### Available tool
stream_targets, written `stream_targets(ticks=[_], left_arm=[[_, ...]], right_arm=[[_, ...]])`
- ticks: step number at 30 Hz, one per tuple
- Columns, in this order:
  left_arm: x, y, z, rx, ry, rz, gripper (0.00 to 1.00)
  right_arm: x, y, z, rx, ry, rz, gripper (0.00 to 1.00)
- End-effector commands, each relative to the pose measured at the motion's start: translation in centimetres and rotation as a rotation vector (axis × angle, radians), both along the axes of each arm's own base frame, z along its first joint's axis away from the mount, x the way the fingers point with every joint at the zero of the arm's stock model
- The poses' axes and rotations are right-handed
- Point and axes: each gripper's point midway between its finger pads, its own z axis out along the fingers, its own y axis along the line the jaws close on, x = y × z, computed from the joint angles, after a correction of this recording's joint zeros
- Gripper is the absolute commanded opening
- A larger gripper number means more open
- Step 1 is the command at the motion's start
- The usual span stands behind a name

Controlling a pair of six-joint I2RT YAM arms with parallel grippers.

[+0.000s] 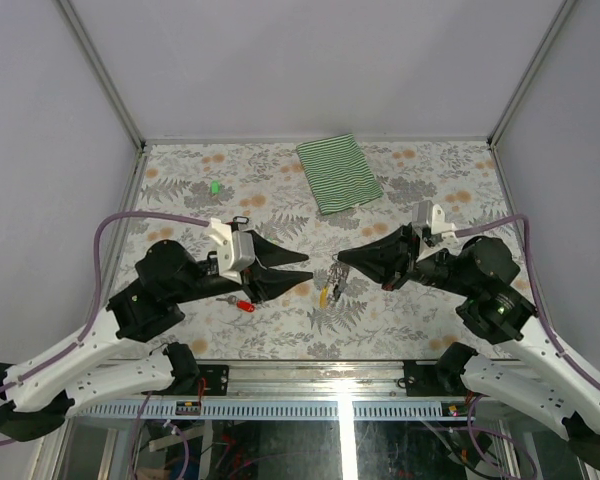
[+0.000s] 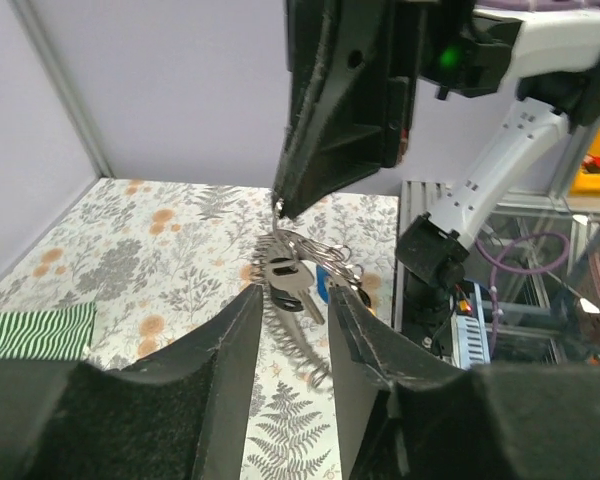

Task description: Put the keys on the keyring

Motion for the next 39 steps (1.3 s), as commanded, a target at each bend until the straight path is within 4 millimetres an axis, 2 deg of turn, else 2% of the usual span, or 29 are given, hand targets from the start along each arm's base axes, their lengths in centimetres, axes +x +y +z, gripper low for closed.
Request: stream_targets(ticks=[1,5,10,14,18,21,22,24,26,33,36,39], left_arm=[[2.7,0.1,-0.5,-0.031,0.093,0.154,0.36],[4.8,0.1,-2.0,-0.012,0.196,0.264,0.46],[7.9,0.6,-4.8,0.015,0.316,0.396,0.6],[11.1,2.3,-6.2,0.002,0.392,0.504,0.67],[13.3,4.3,-7.9,0.021,0.462,0.602,0.73],[14.3,5.9,-9.1,0.034,0.504,0.661,0.74],[14.4,6.3,-9.4,0.036,0.51,0.675,0.74],[14.5,7.1,-9.8,0.039,0.515,0.701,0.74],[14.4,7.8,-10.1,0.046,0.517,0.722,0.75],[13.8,9.3,-10.9,0.062,0.528,0.766,0.75],[13.8,9.8,-11.1,0.065,0.531,0.79,0.75],[13.8,10.0,-11.4,0.073,0.534,0.799,0.75]], right_arm=[[1.7,-0.9,-0.6,-0.105,-0.021,-0.114,0.0],[3.2,-1.5,-4.1,-0.248,0.04,-0.191,0.0],[4.2,-2.9,-9.7,-0.433,0.166,-0.268,0.0],[4.7,-4.0,-13.7,-0.576,0.282,-0.327,0.0],[5.2,-5.0,-17.2,-0.728,0.378,-0.375,0.0],[5.3,-4.7,-19.9,-0.847,0.432,-0.348,0.0],[5.5,-4.4,-21.4,-0.905,0.464,-0.329,0.0],[6.0,-3.7,-23.1,-0.967,0.496,-0.306,0.0],[7.1,-2.2,-25.0,-1.001,0.523,-0.281,0.0],[10.5,4.1,-28.5,-1.006,0.53,-0.215,0.01],[10.8,6.3,-29.9,-1.032,0.531,-0.192,0.02],[9.8,7.7,-31.6,-1.065,0.537,-0.162,0.05]])
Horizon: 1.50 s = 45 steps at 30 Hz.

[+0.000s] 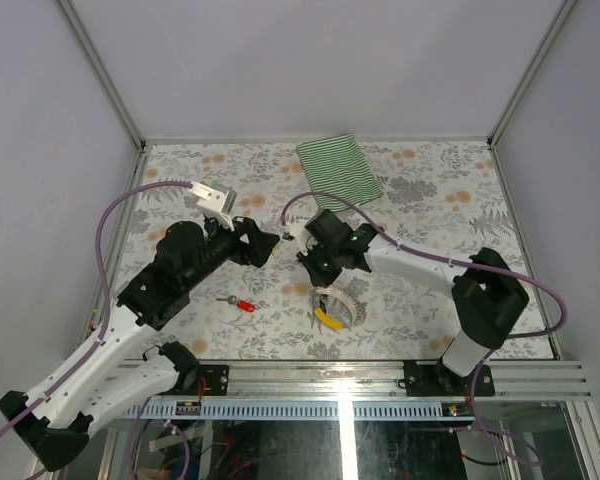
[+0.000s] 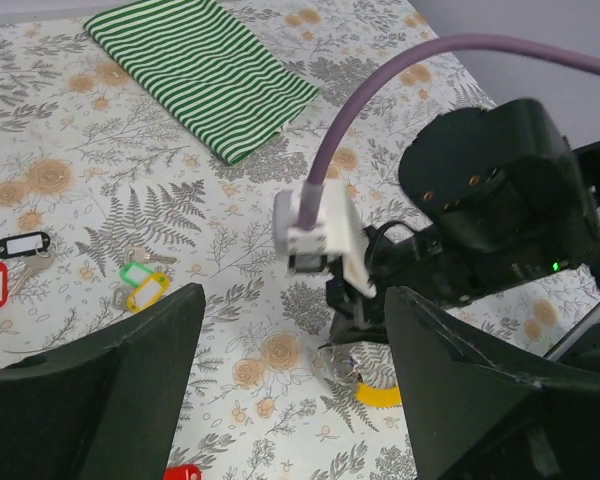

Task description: Put the keys on the keyring

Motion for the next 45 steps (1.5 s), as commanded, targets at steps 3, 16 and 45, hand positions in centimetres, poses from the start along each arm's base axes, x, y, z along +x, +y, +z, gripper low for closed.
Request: stream_targets(ticks=[3,16,45], left_arm=[[0.6,1.2,-0.9,0.018,0.015,0.066,0.75],[1.8,1.1,-2.6,0.02,0.066,0.083,0.75],[2.7,-2.0,-8.8,-0.097,0.273,0.015,0.86]], right_arm=[[-1.0,4.7,-0.5,0.063,-0.021,0.071,0.11],[-2.7,0.5,2.2,0.196,-0.116,-0.199,0.5],[-5.6,-2.1,-3.3,0.31,0.194,-0.449,0.64]])
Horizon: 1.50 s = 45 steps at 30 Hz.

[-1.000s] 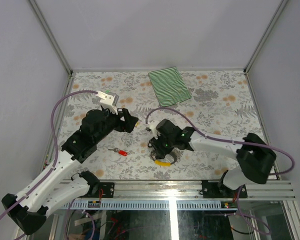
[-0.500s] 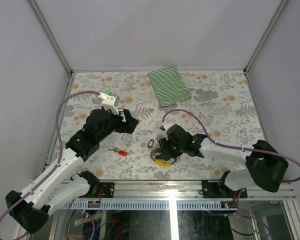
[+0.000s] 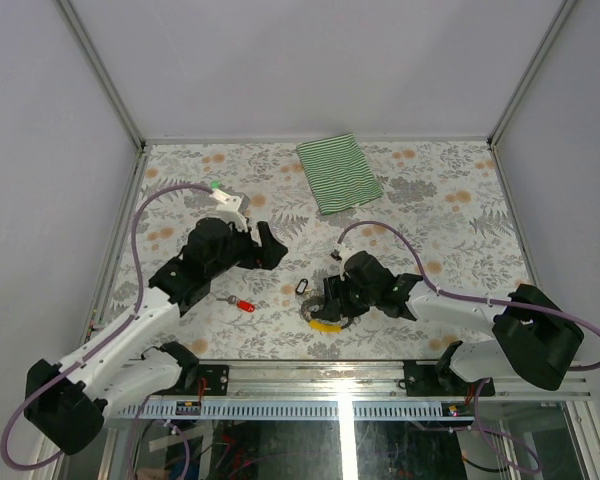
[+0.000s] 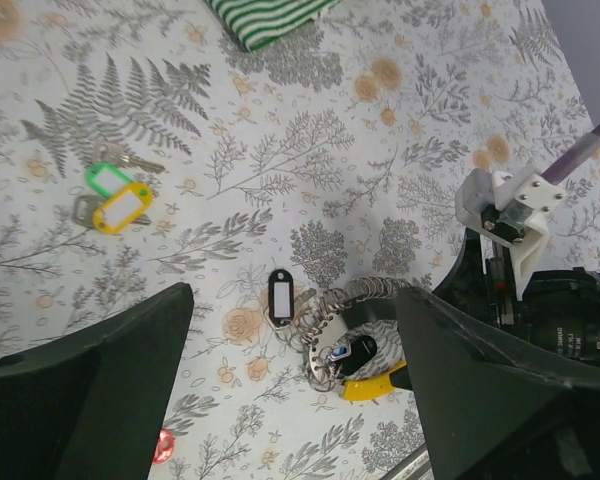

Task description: Put the keys on the keyring

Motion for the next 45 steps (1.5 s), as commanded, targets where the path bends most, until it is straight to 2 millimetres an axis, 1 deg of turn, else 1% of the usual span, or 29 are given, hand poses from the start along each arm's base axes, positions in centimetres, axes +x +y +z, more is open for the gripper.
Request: stream_targets(ticks=[1,5,7,8,10,15,20,26,30,33,39,45], left_arm=[[1.1,-2.4,-0.4,-0.119,0.029,-0.032,0.86],[1.3,-5.2,-1.6,-0.216,0.091,-0.117,0.86],[1.6,-6.2,-2.5,-0.254,0.116,-0.142,0.86],[1.8,-6.7,-3.2,-0.267,0.135,-0.149,0.86],[2.0,-7.5,-3.9,-0.291,0.155,-0.165,0.86],[2.2,-9.3,-6.1,-0.278,0.205,-0.186,0.86],[1.7,-11.3,-8.5,-0.231,0.246,-0.206,0.86],[1.6,-12.3,-10.3,-0.221,0.281,-0.216,0.86],[1.2,-13.2,-10.7,-0.211,0.289,-0.235,0.86],[0.9,-13.4,-11.1,-0.202,0.294,-0.245,0.86],[0.1,-13.5,-11.9,-0.186,0.309,-0.25,0.87],[-0.5,-12.5,-12.9,-0.16,0.319,-0.233,0.87]], right_arm=[[0.8,1.0,0.8,0.057,-0.025,-0.015,0.64],[1.7,-0.1,0.2,0.02,-0.057,-0.066,0.64],[2.0,-0.5,-0.2,0.017,-0.064,-0.086,0.64],[2.1,-0.5,-0.3,0.025,-0.062,-0.089,0.64],[2.1,-0.5,-0.3,0.043,-0.062,-0.091,0.64],[1.7,0.0,-0.2,0.08,-0.054,-0.069,0.64],[1.8,-0.2,-0.5,0.072,-0.06,-0.075,0.63],[1.6,0.4,0.1,0.111,-0.071,-0.045,0.63],[1.1,0.8,0.4,0.151,-0.073,-0.012,0.62],[0.9,1.0,0.5,0.17,-0.077,0.005,0.62],[1.2,0.3,-0.4,0.131,-0.072,-0.037,0.61],[1.9,-0.6,-0.7,0.106,-0.094,-0.112,0.61]])
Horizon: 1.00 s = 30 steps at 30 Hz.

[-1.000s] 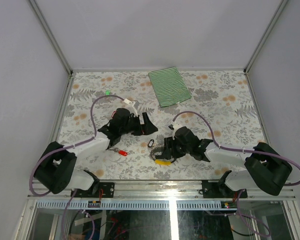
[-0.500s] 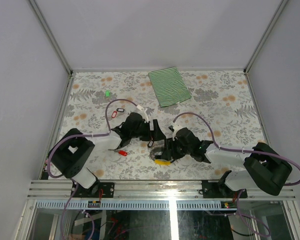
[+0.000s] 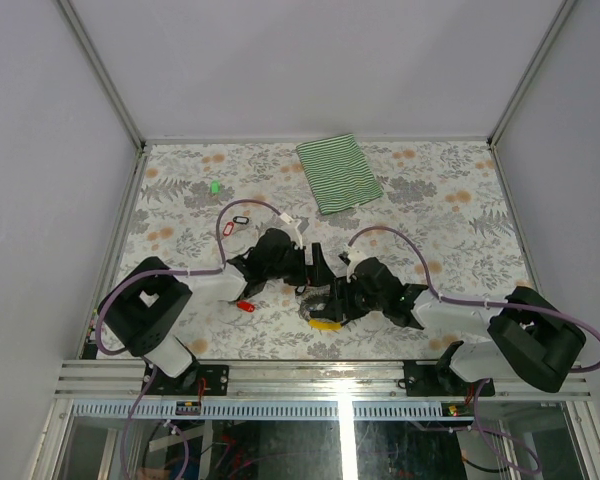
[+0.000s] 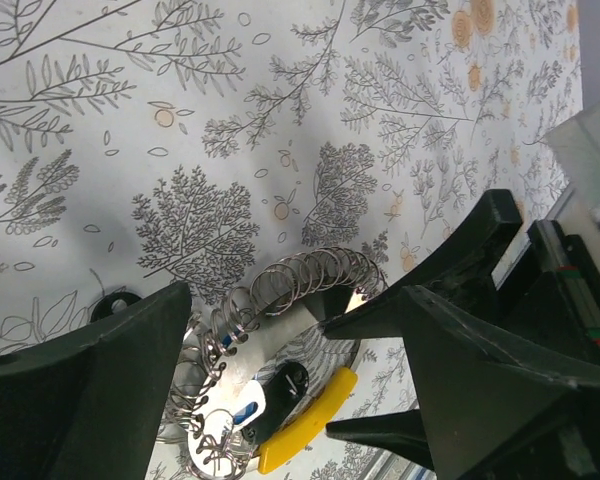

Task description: Put the keys on the keyring

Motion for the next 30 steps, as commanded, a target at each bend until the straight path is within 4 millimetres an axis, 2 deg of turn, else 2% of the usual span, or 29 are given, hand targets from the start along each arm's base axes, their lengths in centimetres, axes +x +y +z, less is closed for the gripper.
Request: stream_targets(ticks=[1,11,23,30], left_arm=[[0.4,0.2,0.2,-0.008,-0.055,0.02,0.88],[-0.7,1.5,-1.0,0.022,-0.041,0.028,0.88],[-2.0,4.6,-1.7,0.085,-0.045,0.099,0.89],[-3.7,5.1,-2.0,0.057,-0.021,0.09,0.89]], right_arm=[[1.3,-0.8,0.2,-0.005,-0.05,-0.08,0.61],[1.6,-1.6,0.1,-0.005,-0.057,-0.142,0.61],[2.0,-4.4,-0.9,-0.094,-0.056,-0.268,0.61],[1.8,-4.3,-0.7,-0.082,-0.051,-0.261,0.61]])
